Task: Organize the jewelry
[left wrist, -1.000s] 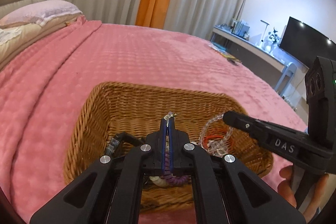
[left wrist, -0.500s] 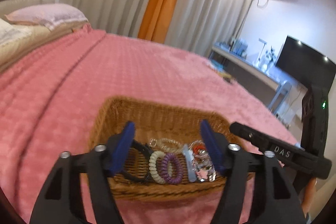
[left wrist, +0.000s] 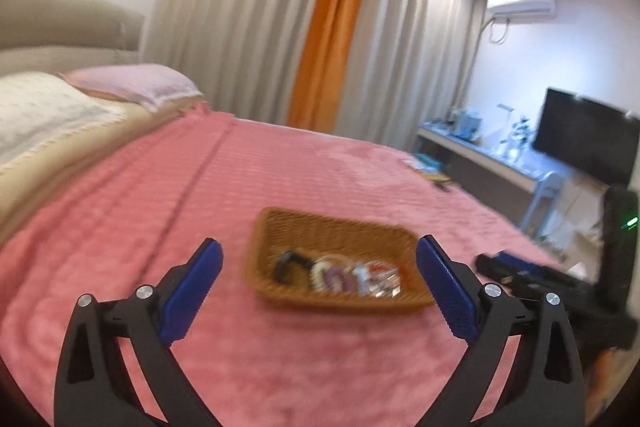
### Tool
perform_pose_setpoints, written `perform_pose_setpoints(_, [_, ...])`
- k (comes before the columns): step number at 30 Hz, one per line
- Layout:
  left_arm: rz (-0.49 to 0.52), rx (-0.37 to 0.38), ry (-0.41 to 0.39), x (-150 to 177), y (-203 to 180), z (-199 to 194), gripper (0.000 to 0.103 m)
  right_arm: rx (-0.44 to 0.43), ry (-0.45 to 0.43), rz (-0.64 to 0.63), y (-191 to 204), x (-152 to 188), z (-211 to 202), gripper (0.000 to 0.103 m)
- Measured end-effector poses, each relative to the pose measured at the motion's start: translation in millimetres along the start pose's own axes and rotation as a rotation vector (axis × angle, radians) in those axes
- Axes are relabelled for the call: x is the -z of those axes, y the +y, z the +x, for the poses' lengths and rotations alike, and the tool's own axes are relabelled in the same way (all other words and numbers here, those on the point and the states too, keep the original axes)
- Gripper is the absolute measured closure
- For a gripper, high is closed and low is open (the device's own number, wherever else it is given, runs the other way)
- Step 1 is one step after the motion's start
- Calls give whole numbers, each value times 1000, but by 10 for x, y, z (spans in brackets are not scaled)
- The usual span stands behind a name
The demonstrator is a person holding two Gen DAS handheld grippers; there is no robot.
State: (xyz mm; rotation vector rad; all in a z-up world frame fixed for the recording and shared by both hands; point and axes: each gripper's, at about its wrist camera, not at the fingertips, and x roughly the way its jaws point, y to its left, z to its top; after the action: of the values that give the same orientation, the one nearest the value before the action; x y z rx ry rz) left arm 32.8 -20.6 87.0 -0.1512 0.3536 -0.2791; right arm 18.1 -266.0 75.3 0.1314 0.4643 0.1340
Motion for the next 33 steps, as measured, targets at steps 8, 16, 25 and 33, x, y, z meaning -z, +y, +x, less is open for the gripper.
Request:
perform_pose_setpoints(8, [85, -144, 2, 555, -55, -210, 9, 85, -64, -54, 160, 462, -245, 17])
perform_pose_setpoints(16, [109, -222, -60, 739, -103, -222, 9, 146, -125, -88, 111, 827, -156, 16])
perform_pose_setpoints(25, [103, -235, -45, 864, -152, -104, 8, 144, -111, -70, 66, 909, -58, 16])
perform_pose_setpoints(33, [73, -209, -51, 878, -97, -120, 8, 144, -88, -75, 84, 918, 13, 16])
